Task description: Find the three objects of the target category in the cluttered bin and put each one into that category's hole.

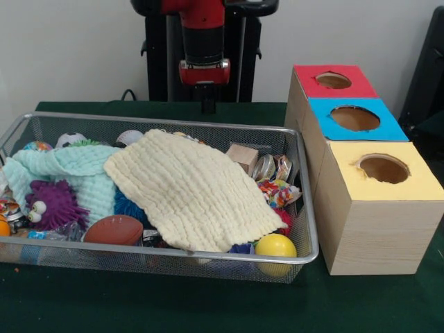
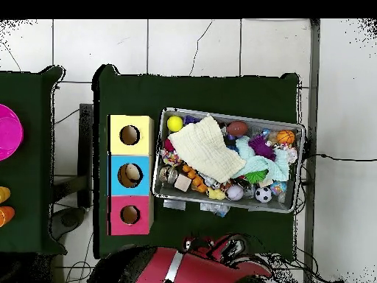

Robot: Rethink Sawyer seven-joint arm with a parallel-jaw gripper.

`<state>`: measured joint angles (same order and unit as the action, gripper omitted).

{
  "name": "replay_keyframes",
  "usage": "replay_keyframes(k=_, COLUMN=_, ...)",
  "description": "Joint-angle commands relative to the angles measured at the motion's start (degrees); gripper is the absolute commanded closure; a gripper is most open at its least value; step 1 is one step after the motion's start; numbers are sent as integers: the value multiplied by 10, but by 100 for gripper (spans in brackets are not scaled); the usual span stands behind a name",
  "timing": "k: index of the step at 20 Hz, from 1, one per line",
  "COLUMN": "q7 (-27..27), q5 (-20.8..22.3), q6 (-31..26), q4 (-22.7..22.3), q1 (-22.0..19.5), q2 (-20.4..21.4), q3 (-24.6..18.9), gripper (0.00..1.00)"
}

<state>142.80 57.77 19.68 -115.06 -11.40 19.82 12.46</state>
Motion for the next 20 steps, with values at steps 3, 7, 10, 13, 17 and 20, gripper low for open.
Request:
replay_keyframes(k=3, q7=19, q5=8, q6=-113, q4=-107, q1=-36, q2=114, q3=-50, gripper=100)
replay_keyframes(k=7, q7=-1, q5=15, q6=-133, q4=-155, q1=-40, q2=184, q3=-56, gripper=100)
replay_keyframes(k=10, q7=0, q5=1, q6=-96, q4=-132, q1=27, q2=188, q3=25, gripper=100)
replay_keyframes(k=13, q7=7, q5=-33, q6=-45, q4=-121, q1=98, q2=179, q3=112, gripper=100)
replay_keyframes(k=17, q7=6, q5=-134, q6=84, q4=-131, q1=170, q2=112, q3=208, gripper=100)
replay_keyframes(k=20, q7=-5, q5=-184, q6=163, q4=-137, q1=186, q2=62, q3=230, gripper=100)
